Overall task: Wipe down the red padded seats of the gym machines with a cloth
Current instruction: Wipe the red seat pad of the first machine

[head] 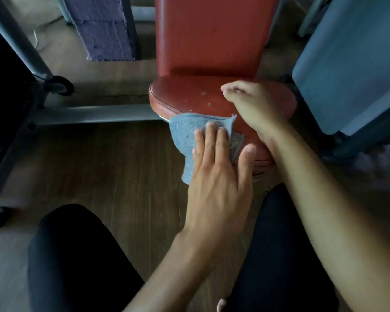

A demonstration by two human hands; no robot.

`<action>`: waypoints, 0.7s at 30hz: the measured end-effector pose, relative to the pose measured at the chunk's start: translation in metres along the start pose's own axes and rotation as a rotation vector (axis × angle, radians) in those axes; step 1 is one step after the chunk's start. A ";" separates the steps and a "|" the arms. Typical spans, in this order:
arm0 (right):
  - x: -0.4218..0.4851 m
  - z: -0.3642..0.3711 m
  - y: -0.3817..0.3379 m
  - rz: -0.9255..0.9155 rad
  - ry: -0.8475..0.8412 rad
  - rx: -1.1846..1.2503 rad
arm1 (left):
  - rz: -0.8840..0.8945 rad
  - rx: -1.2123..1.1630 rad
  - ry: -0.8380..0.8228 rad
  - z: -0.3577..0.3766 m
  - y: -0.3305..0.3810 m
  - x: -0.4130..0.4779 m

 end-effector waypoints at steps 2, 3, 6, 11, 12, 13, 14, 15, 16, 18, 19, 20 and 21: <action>-0.003 -0.009 0.004 0.024 0.012 0.177 | 0.060 0.177 -0.075 0.001 0.009 0.012; -0.005 -0.014 0.005 0.030 0.022 0.249 | 0.098 0.260 -0.109 0.001 0.014 0.018; -0.009 -0.032 0.007 -0.027 0.052 0.240 | 0.227 0.413 -0.237 0.005 0.025 0.039; -0.009 -0.052 -0.002 -0.181 -0.056 0.209 | 0.183 0.314 -0.327 -0.001 0.036 0.071; -0.008 -0.050 -0.005 -0.190 -0.091 0.200 | 0.159 0.173 -0.212 -0.014 0.036 0.075; -0.008 -0.046 -0.009 -0.202 -0.127 0.172 | 0.167 0.049 -0.049 -0.031 0.036 0.078; -0.009 -0.039 -0.012 -0.216 -0.163 0.118 | 0.174 -0.052 0.114 -0.049 0.032 0.081; -0.012 -0.031 -0.016 -0.236 -0.203 0.050 | 0.155 -0.124 0.231 -0.066 0.026 0.085; -0.017 -0.020 -0.018 -0.265 -0.254 -0.040 | 0.114 -0.165 0.294 -0.078 0.019 0.093; -0.032 -0.002 -0.023 -0.343 -0.355 -0.316 | 0.036 -0.119 0.271 -0.090 0.005 0.113; -0.041 0.003 -0.024 -0.374 -0.366 -0.474 | 0.017 -0.055 0.210 -0.090 -0.003 0.124; -0.049 0.005 -0.025 -0.393 -0.334 -0.589 | 0.011 0.004 0.138 -0.088 -0.008 0.134; -0.057 0.004 -0.025 -0.394 -0.282 -0.648 | 0.008 0.059 0.061 -0.082 -0.011 0.142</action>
Point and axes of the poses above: each hand's wrist, its own x-axis towards the middle knuckle, its own z-axis out of the palm, y = z × x, the point moved 3 cm from there along x, towards the middle knuckle, and after that the axes turned 15 degrees about -x, right-handed, at the moved point
